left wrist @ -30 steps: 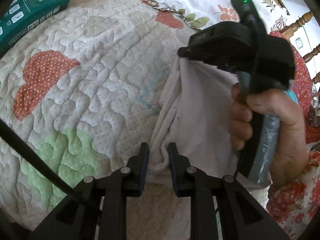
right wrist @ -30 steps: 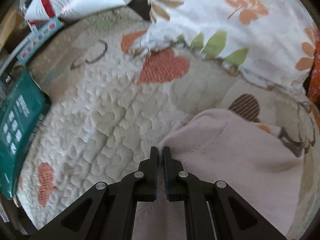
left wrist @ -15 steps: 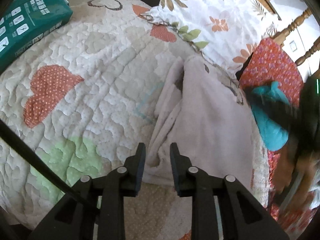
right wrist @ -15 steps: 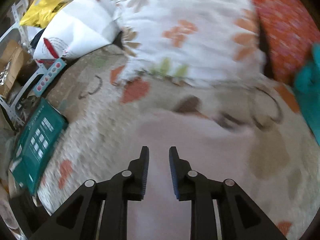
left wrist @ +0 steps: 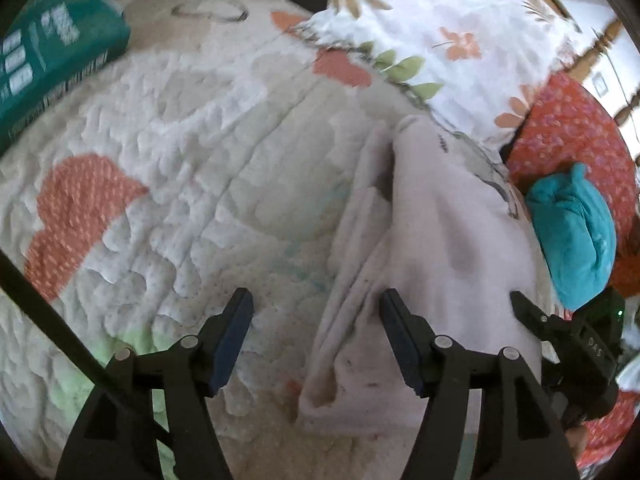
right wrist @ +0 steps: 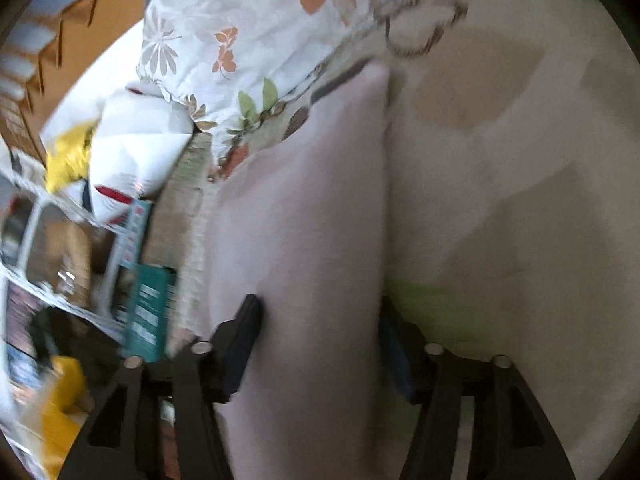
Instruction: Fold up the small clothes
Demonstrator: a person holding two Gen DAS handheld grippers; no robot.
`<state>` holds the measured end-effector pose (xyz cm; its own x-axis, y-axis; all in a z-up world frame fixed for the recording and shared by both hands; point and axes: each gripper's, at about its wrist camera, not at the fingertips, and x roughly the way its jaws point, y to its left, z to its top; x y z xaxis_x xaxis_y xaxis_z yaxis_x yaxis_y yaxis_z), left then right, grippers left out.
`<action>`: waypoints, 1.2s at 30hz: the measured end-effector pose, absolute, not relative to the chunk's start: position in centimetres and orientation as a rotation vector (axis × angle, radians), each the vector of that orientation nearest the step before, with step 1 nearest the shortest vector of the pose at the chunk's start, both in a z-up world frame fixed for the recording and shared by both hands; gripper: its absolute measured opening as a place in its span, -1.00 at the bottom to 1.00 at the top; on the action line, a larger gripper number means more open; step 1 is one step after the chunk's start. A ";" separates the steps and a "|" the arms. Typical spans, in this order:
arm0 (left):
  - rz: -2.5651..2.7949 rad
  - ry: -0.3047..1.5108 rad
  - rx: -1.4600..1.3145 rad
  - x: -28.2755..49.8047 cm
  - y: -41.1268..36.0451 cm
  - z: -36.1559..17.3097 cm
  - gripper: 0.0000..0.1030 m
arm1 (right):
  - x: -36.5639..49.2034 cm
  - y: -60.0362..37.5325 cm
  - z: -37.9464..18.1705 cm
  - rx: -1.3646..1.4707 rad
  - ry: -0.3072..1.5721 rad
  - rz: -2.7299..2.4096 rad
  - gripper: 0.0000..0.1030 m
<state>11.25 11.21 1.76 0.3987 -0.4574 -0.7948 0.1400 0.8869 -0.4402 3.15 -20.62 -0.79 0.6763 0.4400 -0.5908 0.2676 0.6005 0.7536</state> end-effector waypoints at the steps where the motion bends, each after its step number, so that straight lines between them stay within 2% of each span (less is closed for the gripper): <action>1: -0.375 1.101 -0.321 11.3 11.0 1.9 0.25 | 3.6 -20.4 -1.0 0.968 0.858 0.113 -0.19; 3: -0.416 1.135 -0.301 11.1 10.0 2.2 -0.24 | 3.5 -20.8 -0.6 0.979 0.861 0.121 -0.38; 4: -0.456 1.165 -0.315 11.1 9.4 2.1 -0.64 | 3.2 -21.1 0.1 0.963 0.853 0.132 -0.43; 10: -0.506 1.177 -0.224 8.7 5.5 2.9 -0.67 | 0.1 -22.5 4.1 0.759 0.846 0.084 -0.41; 12: -0.466 1.166 -0.174 8.3 4.8 2.8 -0.65 | 0.5 -22.4 2.6 0.711 0.926 0.040 -0.27; 13: -0.455 1.166 -0.166 8.3 4.8 2.7 -0.58 | 0.5 -22.4 1.9 0.708 0.957 0.015 -0.15; 14: -0.452 1.168 -0.169 8.3 4.9 2.6 -0.55 | 0.1 -22.8 1.8 0.720 0.952 0.004 -0.12; 21: -0.454 1.195 -0.248 8.5 7.2 2.0 -0.49 | -4.9 -24.1 8.0 0.753 0.715 0.039 -0.10; 25: -0.455 1.192 -0.247 8.4 7.1 2.0 -0.48 | -5.2 -23.7 6.4 0.993 0.686 0.336 -0.32; 28: -0.456 1.189 -0.249 8.3 7.0 2.0 -0.48 | -4.4 -21.9 1.3 1.037 0.831 0.368 -0.35; 29: -0.455 1.190 -0.251 8.3 6.9 1.9 -0.48 | -4.5 -21.7 -1.1 1.062 0.887 0.338 -0.42; 30: -0.457 1.191 -0.252 8.2 7.1 1.9 -0.48 | -4.9 -21.6 -3.7 1.089 0.927 0.300 -0.86; 31: -0.457 1.193 -0.255 8.2 7.2 1.9 -0.48 | -5.3 -21.7 -4.7 1.113 0.920 0.291 -1.00; 33: -0.460 1.196 -0.264 8.2 7.3 2.0 -0.46 | -6.5 -22.4 -5.3 1.213 0.866 0.308 -1.00; 36: -0.456 1.194 -0.260 7.9 7.6 2.4 -0.43 | -6.8 -21.8 -2.9 1.093 0.908 0.272 -0.98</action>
